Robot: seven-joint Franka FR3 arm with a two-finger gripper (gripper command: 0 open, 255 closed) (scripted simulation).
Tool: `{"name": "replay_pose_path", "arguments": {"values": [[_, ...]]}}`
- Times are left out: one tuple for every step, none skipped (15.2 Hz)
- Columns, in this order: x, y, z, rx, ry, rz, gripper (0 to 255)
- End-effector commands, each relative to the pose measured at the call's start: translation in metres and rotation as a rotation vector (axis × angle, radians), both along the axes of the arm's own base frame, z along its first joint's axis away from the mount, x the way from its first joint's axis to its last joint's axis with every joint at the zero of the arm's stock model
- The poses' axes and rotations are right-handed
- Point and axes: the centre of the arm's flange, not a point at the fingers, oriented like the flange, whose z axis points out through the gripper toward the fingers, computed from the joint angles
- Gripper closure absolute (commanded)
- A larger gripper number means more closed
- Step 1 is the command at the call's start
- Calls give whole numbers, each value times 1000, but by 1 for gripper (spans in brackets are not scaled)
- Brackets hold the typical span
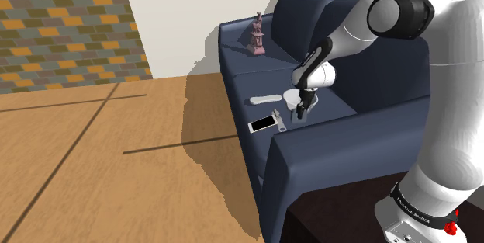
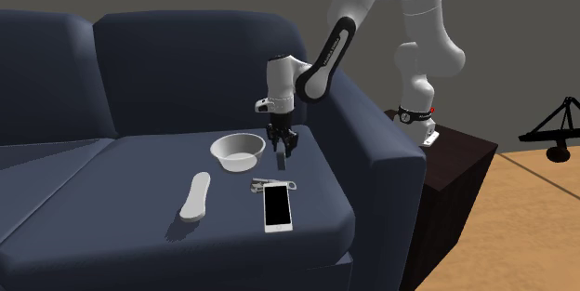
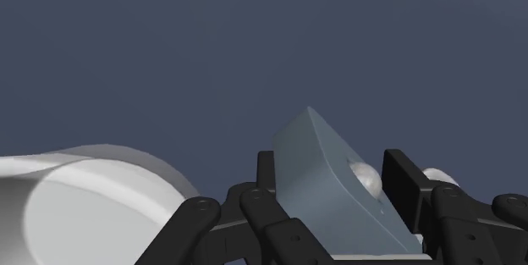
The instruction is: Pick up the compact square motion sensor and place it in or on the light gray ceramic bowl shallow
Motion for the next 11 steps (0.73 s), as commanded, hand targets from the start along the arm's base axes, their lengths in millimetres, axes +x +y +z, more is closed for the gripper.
{"name": "replay_pose_path", "arguments": {"values": [[0,1,10,0,0,0,255],[0,1,15,0,0,0,255],[0,1,21,0,0,0,255],[0,1,26,0,0,0,255],[0,1,31,0,0,0,255],[0,1,36,0,0,0,255],[0,1,42,0,0,0,255],[0,1,47,0,0,0,255],[0,1,52,0,0,0,255],[0,1,57,0,0,0,255],[0,1,63,0,0,0,255]]}}
